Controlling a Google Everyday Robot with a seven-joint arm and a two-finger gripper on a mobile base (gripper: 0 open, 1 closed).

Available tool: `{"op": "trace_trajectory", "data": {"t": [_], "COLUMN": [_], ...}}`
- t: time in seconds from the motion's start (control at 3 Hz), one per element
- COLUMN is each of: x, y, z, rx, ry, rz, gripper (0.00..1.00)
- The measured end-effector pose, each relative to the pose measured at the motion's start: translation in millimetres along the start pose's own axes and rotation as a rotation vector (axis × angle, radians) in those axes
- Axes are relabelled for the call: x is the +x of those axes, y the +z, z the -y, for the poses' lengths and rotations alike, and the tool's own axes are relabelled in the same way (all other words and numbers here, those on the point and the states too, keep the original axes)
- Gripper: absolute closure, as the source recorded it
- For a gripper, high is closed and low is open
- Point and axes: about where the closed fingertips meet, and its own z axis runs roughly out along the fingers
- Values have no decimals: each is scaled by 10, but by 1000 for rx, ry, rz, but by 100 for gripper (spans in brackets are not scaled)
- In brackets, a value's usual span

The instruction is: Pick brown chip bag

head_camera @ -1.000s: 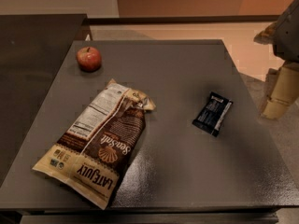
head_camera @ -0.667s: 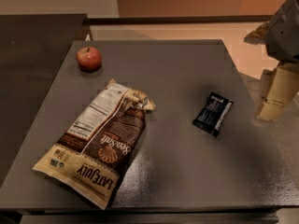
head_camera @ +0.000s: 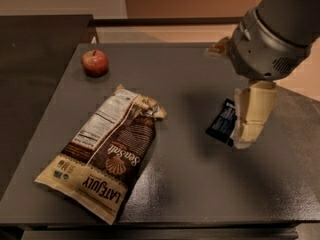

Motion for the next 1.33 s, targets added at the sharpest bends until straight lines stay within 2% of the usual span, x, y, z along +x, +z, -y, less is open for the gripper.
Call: {"op": "trace_trajectory", "data": {"t": [0.67,1.33], "x": [-840,-1588], "y": [308,539], "z": [-261,-650], "rx": [-71,-104], "ry": [-339,-616], "rz": [57,97], "gripper": [0,0]}}
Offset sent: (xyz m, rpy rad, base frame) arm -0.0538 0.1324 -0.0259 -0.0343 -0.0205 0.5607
